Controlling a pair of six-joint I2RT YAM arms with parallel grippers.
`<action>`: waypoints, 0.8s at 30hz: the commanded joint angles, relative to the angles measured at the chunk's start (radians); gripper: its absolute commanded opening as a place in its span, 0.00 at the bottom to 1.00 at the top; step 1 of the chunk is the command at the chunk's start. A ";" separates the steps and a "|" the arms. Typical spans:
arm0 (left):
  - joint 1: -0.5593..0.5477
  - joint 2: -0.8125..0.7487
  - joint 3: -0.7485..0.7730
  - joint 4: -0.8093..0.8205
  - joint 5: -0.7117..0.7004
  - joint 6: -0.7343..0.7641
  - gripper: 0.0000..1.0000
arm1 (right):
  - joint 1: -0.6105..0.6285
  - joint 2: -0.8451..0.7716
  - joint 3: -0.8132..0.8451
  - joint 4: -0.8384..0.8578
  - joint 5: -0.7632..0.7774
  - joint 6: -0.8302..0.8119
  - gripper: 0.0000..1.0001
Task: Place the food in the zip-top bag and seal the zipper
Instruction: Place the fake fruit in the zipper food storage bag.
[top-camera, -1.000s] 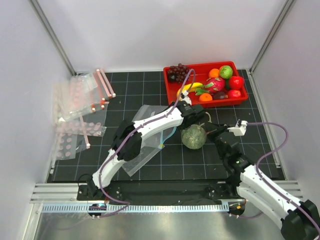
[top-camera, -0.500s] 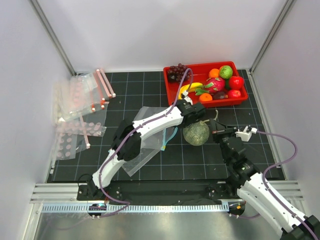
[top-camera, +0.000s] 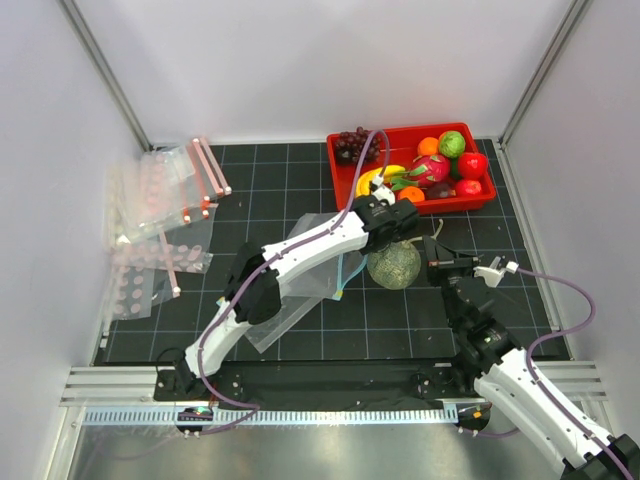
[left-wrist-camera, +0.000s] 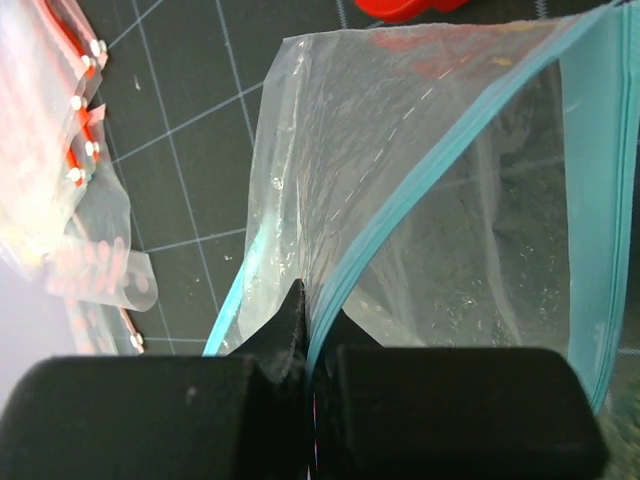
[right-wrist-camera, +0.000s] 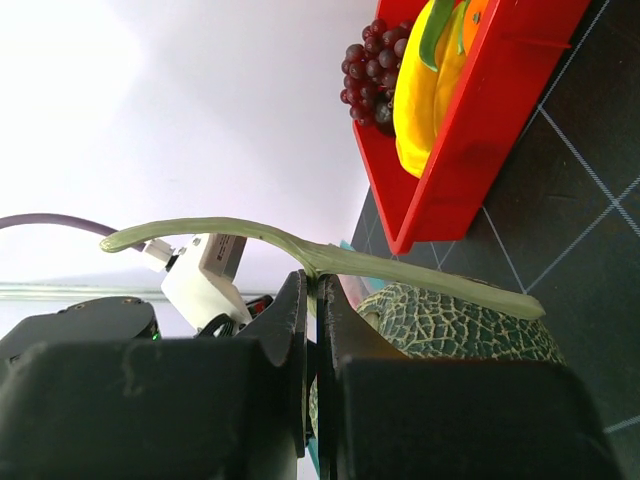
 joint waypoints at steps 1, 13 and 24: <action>-0.026 -0.026 0.053 -0.093 0.017 -0.015 0.00 | -0.002 -0.009 0.006 0.092 0.040 0.041 0.01; -0.034 0.020 0.095 -0.096 0.003 -0.026 0.00 | -0.002 -0.050 0.032 0.051 0.051 0.042 0.01; -0.036 0.036 0.095 -0.087 0.015 -0.030 0.00 | -0.002 -0.049 0.045 0.054 0.051 0.045 0.01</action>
